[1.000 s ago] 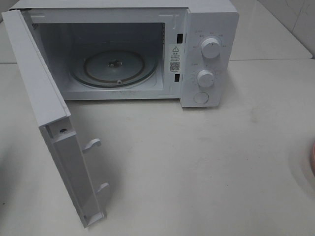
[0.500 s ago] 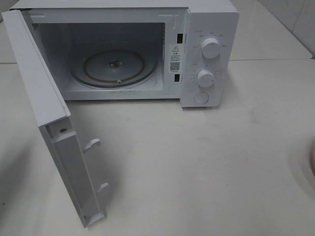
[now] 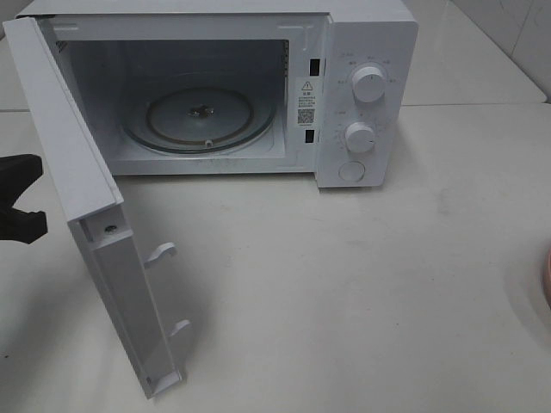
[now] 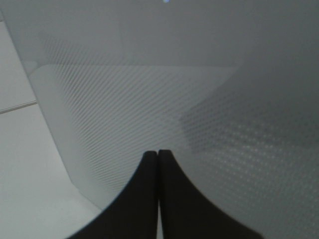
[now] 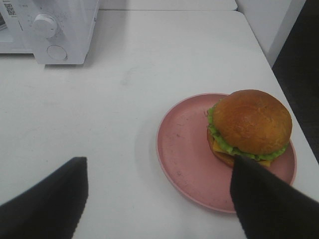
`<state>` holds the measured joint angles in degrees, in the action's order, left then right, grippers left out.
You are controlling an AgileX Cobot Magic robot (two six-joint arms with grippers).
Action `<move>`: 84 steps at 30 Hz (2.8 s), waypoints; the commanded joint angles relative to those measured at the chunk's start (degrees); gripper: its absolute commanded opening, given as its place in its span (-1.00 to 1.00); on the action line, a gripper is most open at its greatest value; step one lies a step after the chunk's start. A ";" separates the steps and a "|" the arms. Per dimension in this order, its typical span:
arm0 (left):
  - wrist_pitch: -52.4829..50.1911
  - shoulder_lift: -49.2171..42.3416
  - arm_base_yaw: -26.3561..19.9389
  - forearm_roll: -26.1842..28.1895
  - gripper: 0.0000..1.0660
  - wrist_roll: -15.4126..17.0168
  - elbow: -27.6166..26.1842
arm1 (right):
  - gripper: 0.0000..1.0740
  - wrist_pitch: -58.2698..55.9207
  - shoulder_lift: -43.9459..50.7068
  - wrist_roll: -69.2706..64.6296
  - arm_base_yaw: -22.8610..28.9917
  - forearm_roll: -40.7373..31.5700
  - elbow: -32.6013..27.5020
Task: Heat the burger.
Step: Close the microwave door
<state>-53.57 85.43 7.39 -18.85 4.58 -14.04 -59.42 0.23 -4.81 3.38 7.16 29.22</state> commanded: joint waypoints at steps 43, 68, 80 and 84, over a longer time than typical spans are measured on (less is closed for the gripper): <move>2.98 20.97 31.57 44.18 -1.00 -16.10 -31.57 | 0.42 0.23 1.49 0.06 -0.29 -0.17 -0.29; 8.31 29.05 31.51 51.62 -1.00 -23.66 -47.27 | 0.42 0.23 1.49 0.06 -0.29 -0.17 -0.29; 16.04 24.41 34.49 50.42 -1.00 -23.49 -42.97 | 0.42 0.23 1.49 0.06 -0.29 -0.17 -0.29; 19.77 21.89 35.64 50.36 -1.00 -23.49 -39.65 | 0.42 0.23 1.49 0.06 -0.29 -0.17 -0.29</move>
<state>-35.52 108.69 42.40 31.23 -18.79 -54.60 -59.42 0.23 -4.81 3.38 7.16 29.22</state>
